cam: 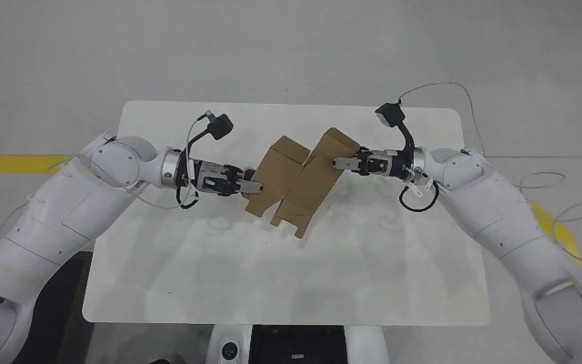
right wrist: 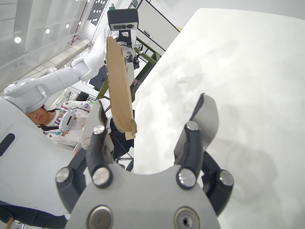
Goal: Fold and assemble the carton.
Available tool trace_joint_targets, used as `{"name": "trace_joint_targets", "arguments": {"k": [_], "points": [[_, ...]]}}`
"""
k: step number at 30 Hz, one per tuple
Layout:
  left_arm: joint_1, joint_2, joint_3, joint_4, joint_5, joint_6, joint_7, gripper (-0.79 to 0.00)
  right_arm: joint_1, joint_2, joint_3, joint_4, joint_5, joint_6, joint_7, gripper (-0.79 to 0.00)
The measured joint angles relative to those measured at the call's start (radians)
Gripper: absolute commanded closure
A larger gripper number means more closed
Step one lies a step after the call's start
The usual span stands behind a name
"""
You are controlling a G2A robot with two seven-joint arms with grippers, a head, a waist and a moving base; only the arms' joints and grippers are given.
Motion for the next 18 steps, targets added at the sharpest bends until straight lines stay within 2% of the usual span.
{"name": "trace_joint_targets", "arguments": {"k": [2, 3, 14, 15, 16, 18], "points": [[-0.008, 0.006, 0.014, -0.003, -0.008, -0.003, 0.003, 0.000, 0.011, 0.005, -0.032, -0.007, 0.011, -0.018, -0.018, -0.043], [-0.011, 0.009, 0.021, -0.004, -0.010, -0.005, 0.005, 0.000, 0.016, 0.007, -0.046, -0.010, 0.017, -0.024, -0.024, -0.018], [-0.054, 0.027, 0.094, 0.008, -0.025, -0.046, 0.046, 0.000, 0.091, 0.032, -0.207, -0.047, 0.092, -0.084, -0.084, 0.000], [-0.058, 0.028, 0.099, 0.012, -0.028, -0.049, 0.049, -0.194, 0.096, 0.033, -0.214, -0.051, 0.102, -0.084, -0.084, 0.000], [-0.064, 0.030, 0.105, 0.019, -0.033, -0.053, 0.053, -0.779, 0.101, 0.035, -0.223, -0.055, 0.116, -0.084, -0.084, 0.000], [-0.073, 0.031, 0.112, 0.030, -0.040, -0.062, 0.061, -0.785, 0.107, 0.037, -0.233, -0.058, 0.137, -0.083, -0.083, 0.000]]}}
